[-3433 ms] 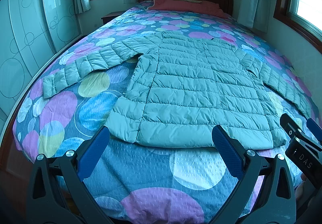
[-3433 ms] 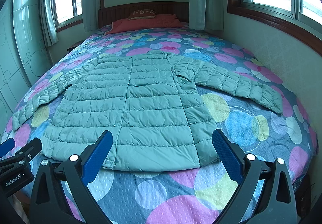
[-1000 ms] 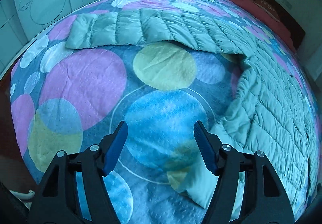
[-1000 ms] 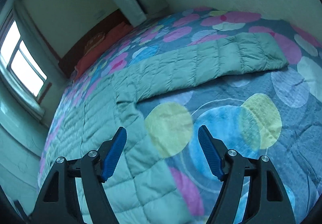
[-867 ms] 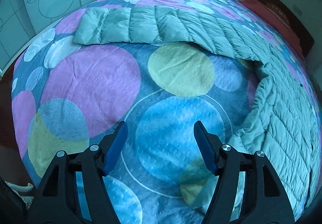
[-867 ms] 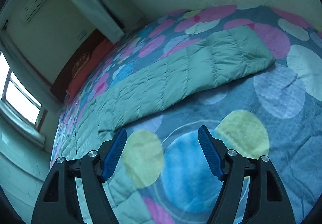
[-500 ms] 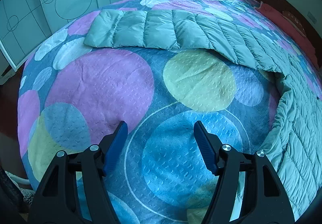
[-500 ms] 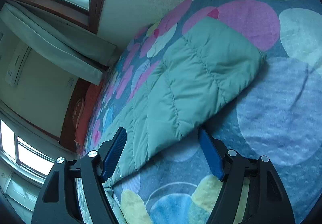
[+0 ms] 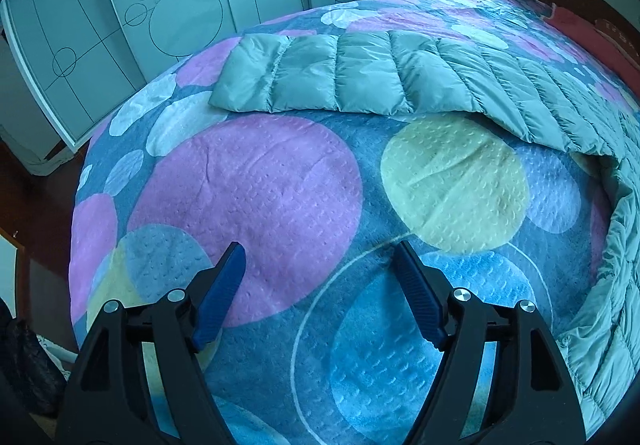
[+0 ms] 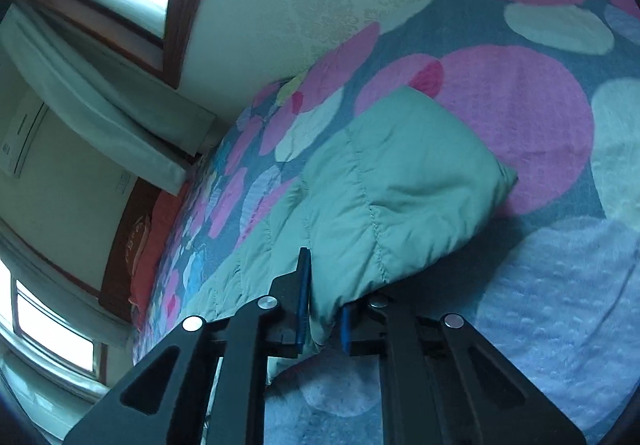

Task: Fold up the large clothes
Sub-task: 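Fold the held sleeve across the jacket body with the right tool, release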

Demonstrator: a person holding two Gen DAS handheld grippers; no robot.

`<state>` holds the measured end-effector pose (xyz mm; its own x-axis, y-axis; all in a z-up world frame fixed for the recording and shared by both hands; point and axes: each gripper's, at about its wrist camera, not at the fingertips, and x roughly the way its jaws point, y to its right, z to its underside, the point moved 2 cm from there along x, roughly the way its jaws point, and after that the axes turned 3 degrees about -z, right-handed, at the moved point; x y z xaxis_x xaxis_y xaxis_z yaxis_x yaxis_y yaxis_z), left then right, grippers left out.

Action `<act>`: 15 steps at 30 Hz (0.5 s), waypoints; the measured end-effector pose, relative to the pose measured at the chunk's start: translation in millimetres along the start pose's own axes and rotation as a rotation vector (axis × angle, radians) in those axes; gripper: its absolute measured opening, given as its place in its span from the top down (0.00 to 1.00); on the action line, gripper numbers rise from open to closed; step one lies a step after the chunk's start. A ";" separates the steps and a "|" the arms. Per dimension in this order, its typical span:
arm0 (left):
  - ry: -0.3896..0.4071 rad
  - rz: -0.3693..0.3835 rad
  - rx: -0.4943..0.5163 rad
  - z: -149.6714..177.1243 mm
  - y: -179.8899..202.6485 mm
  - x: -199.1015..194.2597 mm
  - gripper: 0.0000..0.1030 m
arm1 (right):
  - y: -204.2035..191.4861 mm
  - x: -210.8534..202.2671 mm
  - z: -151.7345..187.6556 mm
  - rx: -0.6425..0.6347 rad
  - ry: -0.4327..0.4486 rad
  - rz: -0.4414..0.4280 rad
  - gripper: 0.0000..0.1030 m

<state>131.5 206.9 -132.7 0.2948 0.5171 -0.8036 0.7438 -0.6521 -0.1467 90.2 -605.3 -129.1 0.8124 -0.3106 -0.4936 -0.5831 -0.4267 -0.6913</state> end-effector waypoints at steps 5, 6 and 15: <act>0.004 -0.012 0.000 -5.2 -0.6 5.6 0.21 | -91.7 -4.1 26.5 -0.267 -0.031 -0.089 0.90; 0.003 -0.010 -0.002 -5.3 -0.9 6.6 0.20 | -111.6 -0.6 34.5 -0.315 -0.047 -0.112 0.91; -0.006 0.016 -0.023 -8.6 -8.1 14.7 0.12 | -280.6 15.1 173.9 -0.758 -0.204 -0.315 0.92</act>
<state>135.0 224.5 -138.3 0.3032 0.5030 -0.8093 0.7524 -0.6476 -0.1206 266.8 -342.5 -34.3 0.8798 0.0463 -0.4732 -0.1157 -0.9445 -0.3074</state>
